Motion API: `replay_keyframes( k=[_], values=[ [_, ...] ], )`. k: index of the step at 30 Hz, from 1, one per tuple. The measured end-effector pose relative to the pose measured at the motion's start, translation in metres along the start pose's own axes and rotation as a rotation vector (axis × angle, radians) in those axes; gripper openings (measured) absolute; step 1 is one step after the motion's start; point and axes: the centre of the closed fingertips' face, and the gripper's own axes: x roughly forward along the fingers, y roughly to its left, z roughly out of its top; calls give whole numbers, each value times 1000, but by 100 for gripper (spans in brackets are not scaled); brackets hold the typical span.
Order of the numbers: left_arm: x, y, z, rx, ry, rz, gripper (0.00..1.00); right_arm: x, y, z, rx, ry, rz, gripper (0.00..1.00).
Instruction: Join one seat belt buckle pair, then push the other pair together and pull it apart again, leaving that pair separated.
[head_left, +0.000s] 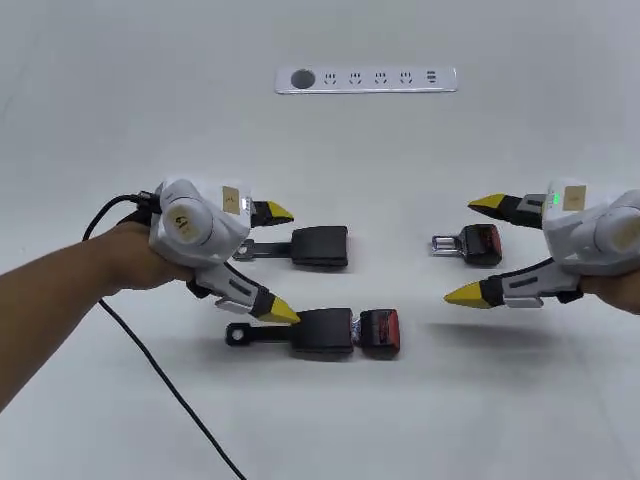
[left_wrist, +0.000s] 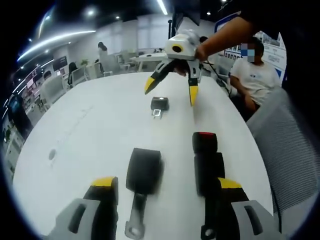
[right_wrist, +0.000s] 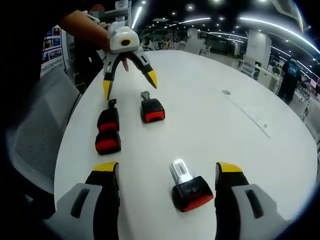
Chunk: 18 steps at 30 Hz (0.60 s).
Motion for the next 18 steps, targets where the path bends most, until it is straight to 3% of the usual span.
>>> replay_keyframes(
  k=[6, 15, 18],
  values=[
    [7, 22, 4, 17, -2, 13, 83, 0, -18, -17, 9, 30, 16, 79],
    [27, 30, -9, 14, 33, -16, 80, 8, -29, -45, 28, 75, 68, 75],
    [31, 32, -11, 8, 38, -23, 78, 8, -30, -47, 25, 83, 78, 73]
  ],
)
